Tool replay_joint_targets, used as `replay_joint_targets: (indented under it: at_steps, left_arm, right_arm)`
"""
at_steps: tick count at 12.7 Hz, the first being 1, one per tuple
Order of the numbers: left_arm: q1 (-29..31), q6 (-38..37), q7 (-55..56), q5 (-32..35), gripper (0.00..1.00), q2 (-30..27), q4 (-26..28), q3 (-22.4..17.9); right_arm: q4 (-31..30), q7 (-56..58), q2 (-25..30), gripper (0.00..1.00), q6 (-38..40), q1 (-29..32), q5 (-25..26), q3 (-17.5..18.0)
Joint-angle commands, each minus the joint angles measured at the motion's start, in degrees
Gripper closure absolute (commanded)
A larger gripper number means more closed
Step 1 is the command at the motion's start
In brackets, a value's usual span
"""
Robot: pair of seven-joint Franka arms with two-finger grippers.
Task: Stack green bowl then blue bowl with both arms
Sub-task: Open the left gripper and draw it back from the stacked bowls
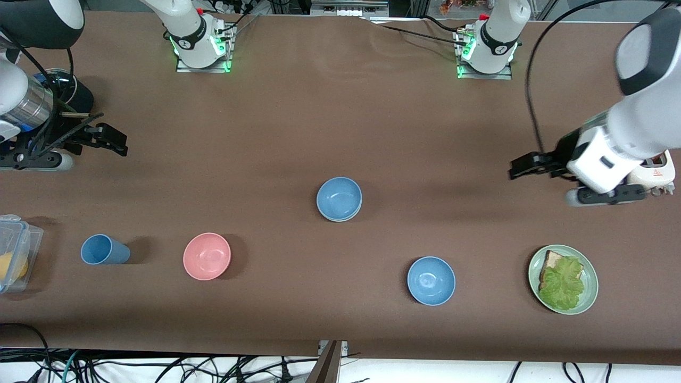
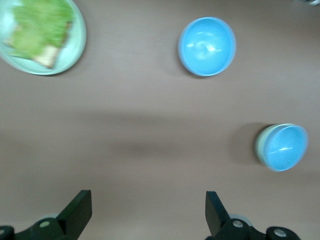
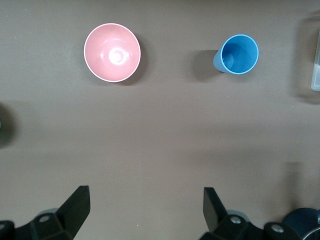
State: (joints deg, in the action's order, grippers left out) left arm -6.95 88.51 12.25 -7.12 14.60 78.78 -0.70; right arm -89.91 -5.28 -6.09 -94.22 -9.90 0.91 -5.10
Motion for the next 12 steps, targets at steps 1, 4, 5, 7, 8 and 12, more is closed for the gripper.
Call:
replay_joint_targets:
  at_steps: [1, 4, 5, 7, 8, 12]
  left_arm:
    - [1.14, -3.77, -2.57, 4.12, 0.0, -3.25, 1.63, 1.4]
    - [3.44, -4.48, -7.85, 4.39, 0.0, -3.61, 1.81, 1.4]
    - [3.87, -4.48, -8.03, 4.39, 0.0, -3.61, 1.81, 1.4]
    - [4.84, -4.48, -8.29, 4.39, 0.0, -3.61, 1.73, 1.49]
    - [5.11, -4.48, -8.29, 4.3, 0.0, -3.26, 1.47, 1.41]
    - [4.93, -4.57, -8.29, 4.21, 0.0, -2.91, 1.2, 1.23]
  right_arm:
    - [1.14, 0.1, -0.41, 0.0, 0.71, -0.03, -0.21, 0.27]
    - [1.14, 0.63, -0.41, 0.0, 1.75, 0.06, -0.29, 0.27]
    - [1.14, 0.54, -0.41, 0.0, 2.8, 0.06, -0.21, 0.27]
    - [1.14, 0.54, -0.41, 0.0, 3.52, 0.06, -0.21, 0.27]
    - [1.14, 0.54, -0.41, 0.0, 3.69, 0.23, -0.21, 0.27]
    - [1.31, 0.63, -0.32, 0.0, 3.69, 0.32, -0.29, 0.18]
